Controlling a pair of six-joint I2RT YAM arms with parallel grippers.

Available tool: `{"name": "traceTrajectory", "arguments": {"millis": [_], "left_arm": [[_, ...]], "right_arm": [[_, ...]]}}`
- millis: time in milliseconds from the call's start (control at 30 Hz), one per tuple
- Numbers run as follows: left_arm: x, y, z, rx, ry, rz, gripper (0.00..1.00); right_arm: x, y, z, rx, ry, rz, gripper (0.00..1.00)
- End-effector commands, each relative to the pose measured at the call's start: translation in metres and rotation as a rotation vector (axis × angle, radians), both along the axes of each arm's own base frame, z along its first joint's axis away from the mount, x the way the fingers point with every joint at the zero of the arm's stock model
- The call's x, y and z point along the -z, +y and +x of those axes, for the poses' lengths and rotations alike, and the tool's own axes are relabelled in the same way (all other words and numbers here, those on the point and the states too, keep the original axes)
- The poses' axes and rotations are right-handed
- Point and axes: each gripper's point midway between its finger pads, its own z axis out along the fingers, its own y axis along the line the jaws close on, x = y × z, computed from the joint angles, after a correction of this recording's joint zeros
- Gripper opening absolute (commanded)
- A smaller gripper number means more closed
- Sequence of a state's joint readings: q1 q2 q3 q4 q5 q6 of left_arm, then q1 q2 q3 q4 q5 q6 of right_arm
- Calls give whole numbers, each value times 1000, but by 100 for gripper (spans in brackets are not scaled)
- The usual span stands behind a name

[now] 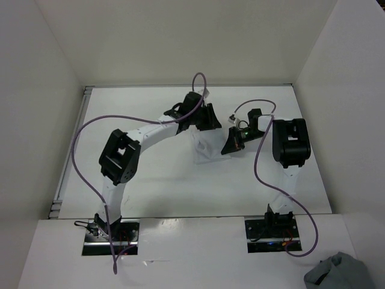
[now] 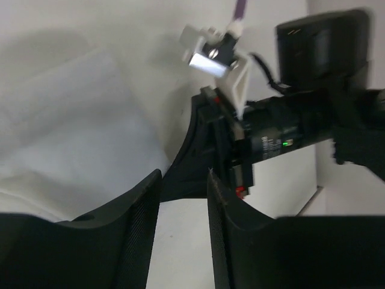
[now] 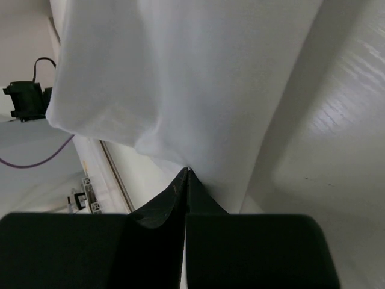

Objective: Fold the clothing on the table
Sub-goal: Fold the skirt

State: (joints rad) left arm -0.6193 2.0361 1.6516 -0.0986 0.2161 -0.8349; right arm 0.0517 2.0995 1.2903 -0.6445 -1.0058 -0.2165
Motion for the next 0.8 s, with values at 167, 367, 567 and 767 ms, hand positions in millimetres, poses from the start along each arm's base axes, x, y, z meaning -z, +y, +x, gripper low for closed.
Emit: {"name": "traceTrajectory", "arguments": {"millis": [167,367,567,767], "left_arm": [[46,-11,-1,40,97,107,38],[69,10,-7,-20,149,247,33],[109,29,-32,-9,243,331,29],[142,55,-58,-28,330,416,24]], "right_arm": [[3,-1,22,32,-54,-28,0],[6,-3,27,61,-46,-58,0],[9,-5,30,82,-37,-83,0],[9,-7,32,99,-44,-98,0]]}}
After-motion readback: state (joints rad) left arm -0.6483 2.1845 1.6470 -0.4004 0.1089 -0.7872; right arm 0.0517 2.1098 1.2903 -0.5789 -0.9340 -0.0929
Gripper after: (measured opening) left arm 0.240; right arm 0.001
